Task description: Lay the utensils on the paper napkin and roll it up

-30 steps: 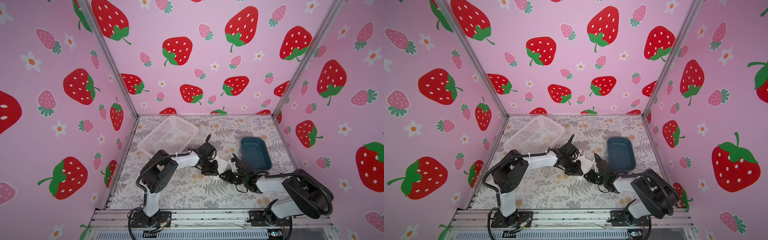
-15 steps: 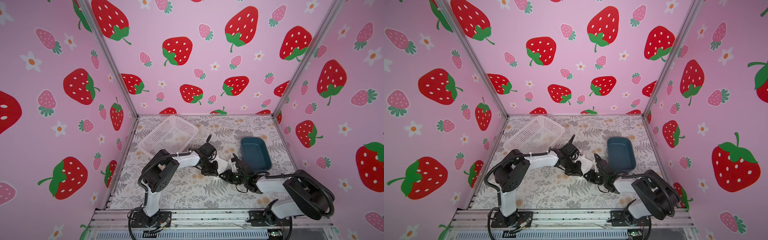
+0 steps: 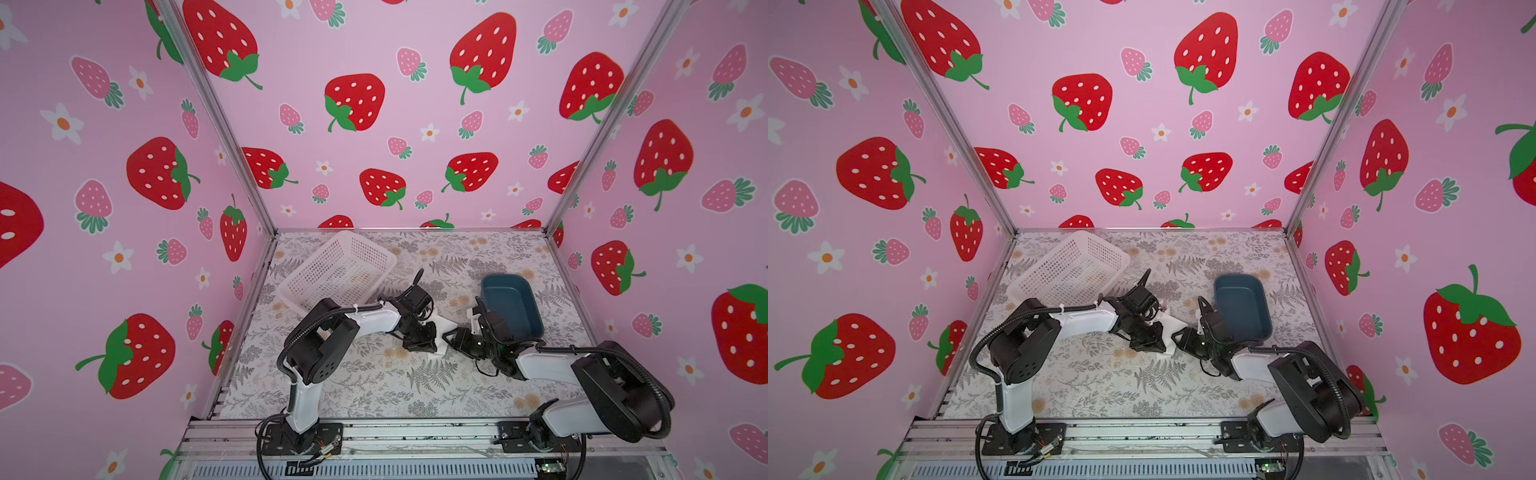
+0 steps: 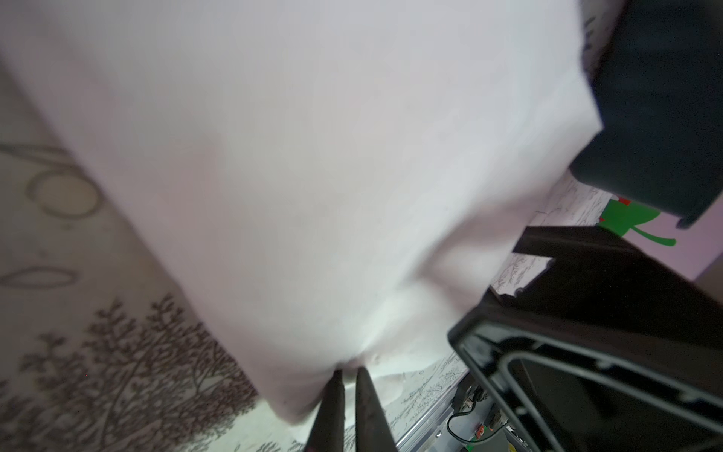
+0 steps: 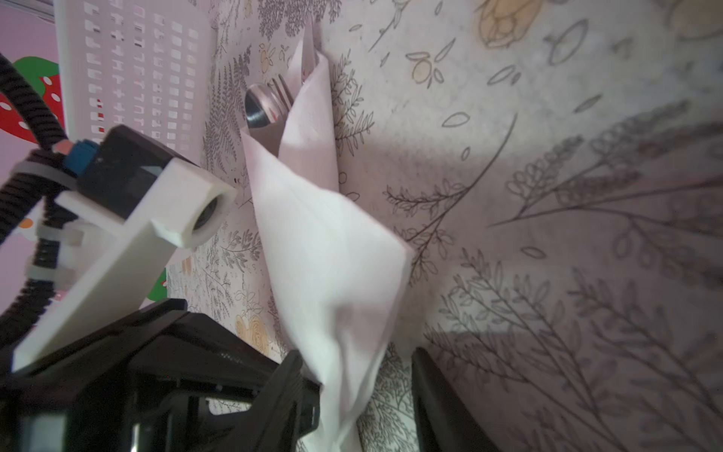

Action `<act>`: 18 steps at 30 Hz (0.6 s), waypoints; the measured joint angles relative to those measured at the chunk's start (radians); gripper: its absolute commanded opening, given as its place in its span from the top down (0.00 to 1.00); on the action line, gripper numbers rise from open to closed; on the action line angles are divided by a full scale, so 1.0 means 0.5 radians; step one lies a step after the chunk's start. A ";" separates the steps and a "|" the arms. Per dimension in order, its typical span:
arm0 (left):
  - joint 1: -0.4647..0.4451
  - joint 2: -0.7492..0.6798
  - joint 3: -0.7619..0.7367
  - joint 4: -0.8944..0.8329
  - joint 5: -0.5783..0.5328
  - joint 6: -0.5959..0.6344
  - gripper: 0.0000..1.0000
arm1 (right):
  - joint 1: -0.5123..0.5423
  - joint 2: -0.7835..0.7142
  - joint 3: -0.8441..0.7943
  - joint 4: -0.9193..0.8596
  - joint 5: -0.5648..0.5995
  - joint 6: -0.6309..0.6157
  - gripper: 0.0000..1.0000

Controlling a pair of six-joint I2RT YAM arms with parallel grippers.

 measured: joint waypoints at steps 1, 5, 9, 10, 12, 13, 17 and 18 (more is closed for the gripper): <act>0.000 0.000 0.000 -0.001 0.000 0.000 0.89 | -0.002 0.044 0.037 0.004 -0.014 -0.014 0.51; 0.000 0.000 0.000 -0.003 -0.001 0.004 0.89 | -0.002 0.200 0.157 0.047 -0.066 -0.053 0.51; 0.000 0.000 0.001 -0.006 -0.002 0.006 0.89 | -0.002 0.302 0.214 0.115 -0.116 -0.085 0.55; 0.000 0.000 0.001 -0.006 -0.002 0.006 0.89 | -0.002 0.314 0.216 0.130 -0.125 -0.092 0.57; 0.000 0.000 0.001 -0.006 -0.001 0.006 0.89 | -0.002 0.334 0.214 0.152 -0.140 -0.107 0.62; 0.000 0.000 0.001 -0.006 -0.002 0.006 0.89 | -0.002 0.343 0.214 0.161 -0.143 -0.113 0.66; 0.000 0.000 0.002 -0.005 -0.002 0.005 0.89 | -0.002 0.357 0.197 0.179 -0.151 -0.120 0.75; 0.000 0.000 0.002 -0.005 -0.002 0.005 0.89 | -0.005 0.357 0.188 0.182 -0.151 -0.117 0.77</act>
